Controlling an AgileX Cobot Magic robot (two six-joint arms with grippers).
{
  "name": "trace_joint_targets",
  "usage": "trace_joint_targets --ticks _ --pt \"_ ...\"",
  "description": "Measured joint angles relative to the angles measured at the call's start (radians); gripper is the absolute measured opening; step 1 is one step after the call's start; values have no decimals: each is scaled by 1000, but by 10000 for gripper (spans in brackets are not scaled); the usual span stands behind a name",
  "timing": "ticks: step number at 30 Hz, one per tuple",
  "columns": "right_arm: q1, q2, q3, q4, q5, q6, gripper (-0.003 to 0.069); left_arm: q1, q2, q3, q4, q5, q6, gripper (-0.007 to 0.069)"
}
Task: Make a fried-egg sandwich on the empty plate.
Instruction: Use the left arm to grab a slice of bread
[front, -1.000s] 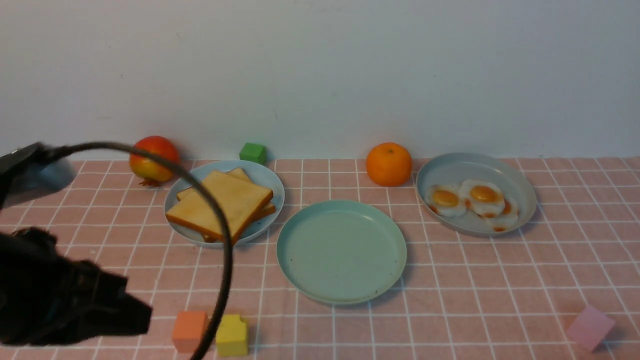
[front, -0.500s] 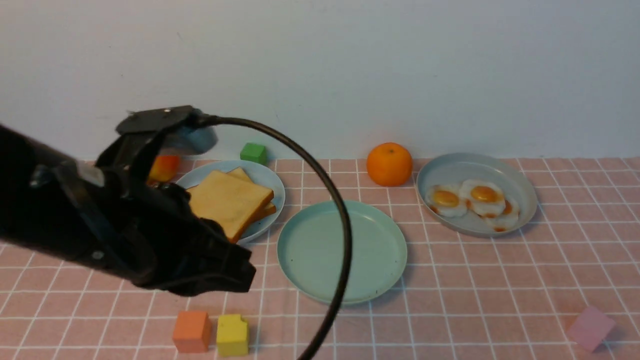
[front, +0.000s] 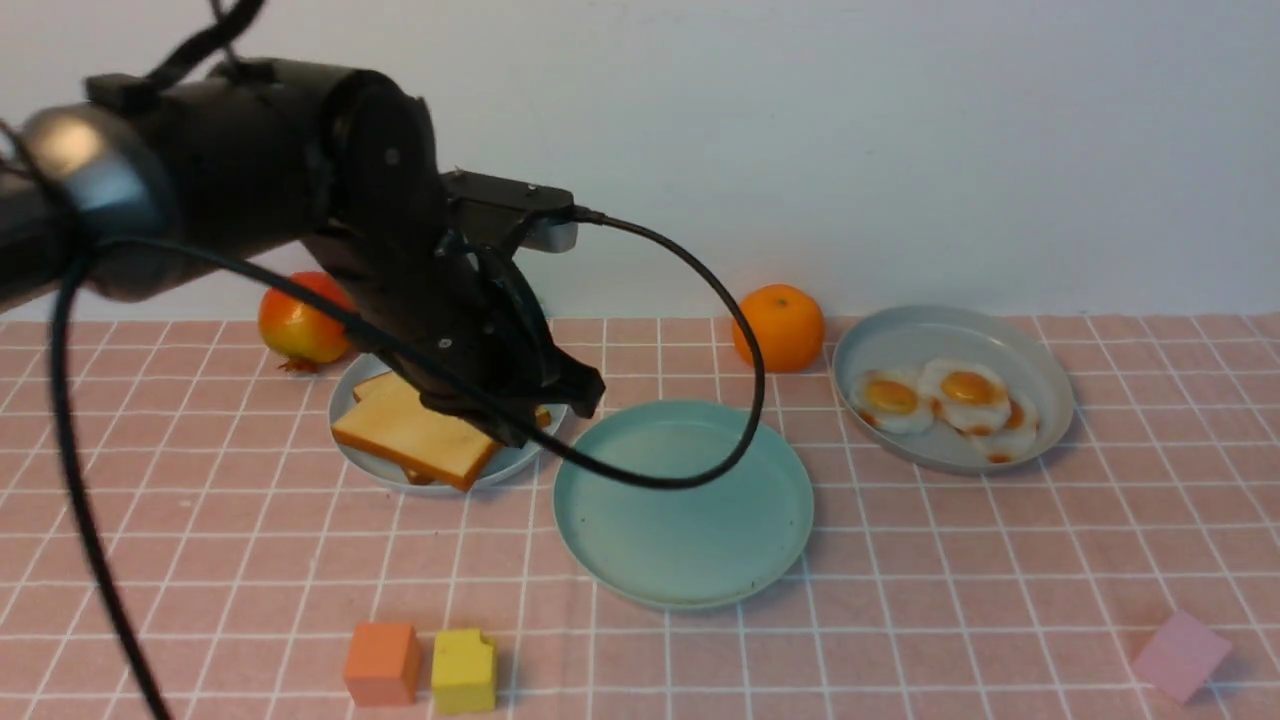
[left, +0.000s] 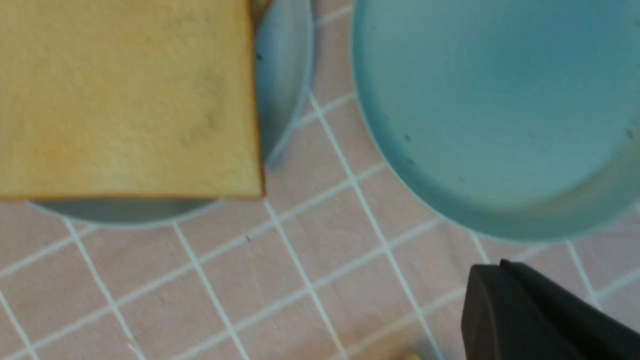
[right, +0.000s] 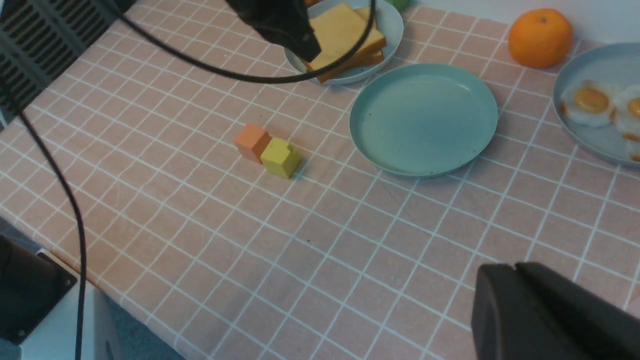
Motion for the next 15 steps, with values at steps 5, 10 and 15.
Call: trace_joint_targets --ticks 5,10,15 --pt "11 0 1 -61 29 0 81 73 212 -171 30 -14 0 202" --pt "11 0 27 -70 16 0 86 82 300 -220 82 -76 0 346" --pt "11 0 49 -75 -13 0 92 81 341 -224 140 -143 0 405"
